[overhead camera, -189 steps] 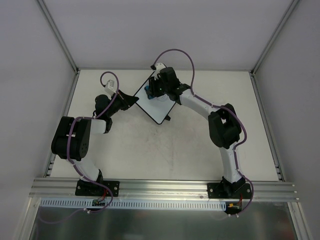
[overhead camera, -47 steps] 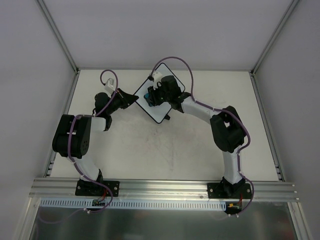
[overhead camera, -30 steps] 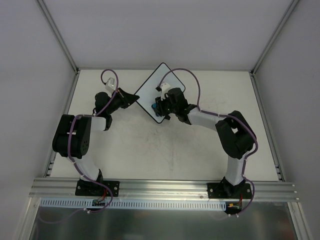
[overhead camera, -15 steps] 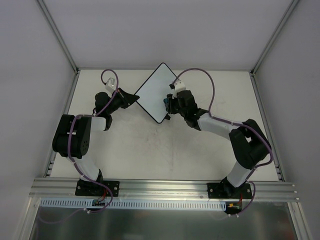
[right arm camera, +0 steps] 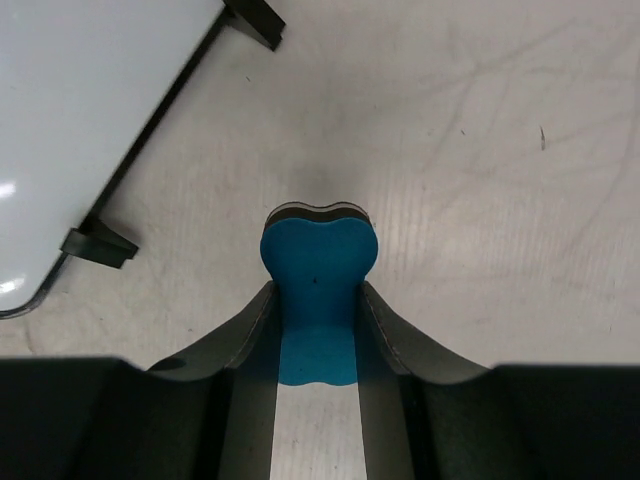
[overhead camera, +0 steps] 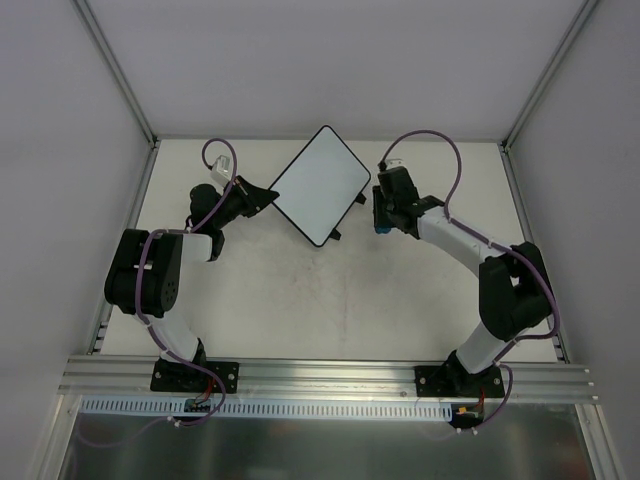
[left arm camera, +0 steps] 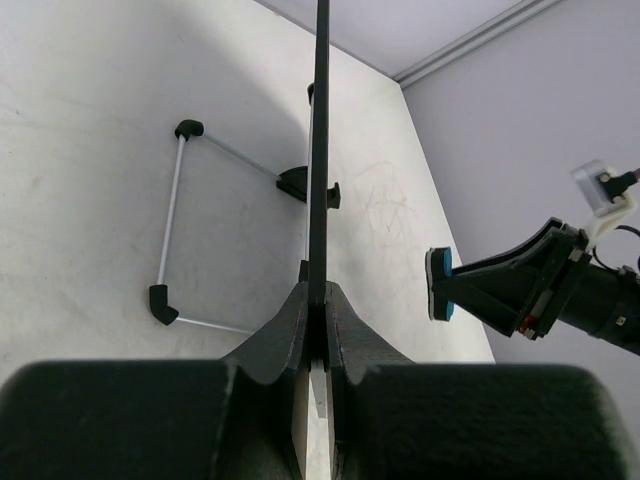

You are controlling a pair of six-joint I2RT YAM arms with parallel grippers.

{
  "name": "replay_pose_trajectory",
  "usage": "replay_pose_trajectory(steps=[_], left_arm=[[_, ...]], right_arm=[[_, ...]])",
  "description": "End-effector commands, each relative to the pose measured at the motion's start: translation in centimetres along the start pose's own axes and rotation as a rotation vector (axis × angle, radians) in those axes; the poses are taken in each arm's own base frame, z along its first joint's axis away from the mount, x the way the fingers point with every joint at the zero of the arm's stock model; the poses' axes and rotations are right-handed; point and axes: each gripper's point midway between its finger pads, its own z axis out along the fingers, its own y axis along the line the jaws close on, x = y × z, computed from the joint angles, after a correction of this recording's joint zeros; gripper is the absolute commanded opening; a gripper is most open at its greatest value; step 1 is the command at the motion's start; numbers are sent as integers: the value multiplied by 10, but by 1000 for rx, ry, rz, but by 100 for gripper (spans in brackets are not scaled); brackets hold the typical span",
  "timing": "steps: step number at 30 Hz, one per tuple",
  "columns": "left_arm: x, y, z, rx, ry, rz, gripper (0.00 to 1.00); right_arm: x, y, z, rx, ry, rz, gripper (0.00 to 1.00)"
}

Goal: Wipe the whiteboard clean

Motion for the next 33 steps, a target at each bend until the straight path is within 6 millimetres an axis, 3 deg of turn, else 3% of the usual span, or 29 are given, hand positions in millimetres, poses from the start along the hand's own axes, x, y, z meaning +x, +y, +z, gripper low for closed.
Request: replay_pose_trajectory(steps=[1, 7, 21, 22, 23, 31, 33], left_arm=[[-2, -26, 1, 78, 20, 39, 0], [-2, -27, 0, 78, 18, 38, 3], [-5, -29, -2, 78, 10, 45, 9], [-4, -29, -1, 77, 10, 42, 9], [-4, -29, -2, 77, 10, 44, 9], [-5, -30, -4, 75, 4, 48, 23], [-5, -30, -4, 75, 3, 49, 28]], right_arm=[[22, -10, -18, 22, 102, 15, 1], [62, -18, -5, 58, 195, 6, 1], [93, -9, 21, 35, 274, 15, 10], [94, -9, 22, 30, 280, 18, 15], [93, -8, 23, 27, 277, 21, 28], [93, -9, 22, 32, 259, 24, 59], [93, -10, 21, 34, 259, 28, 74]])
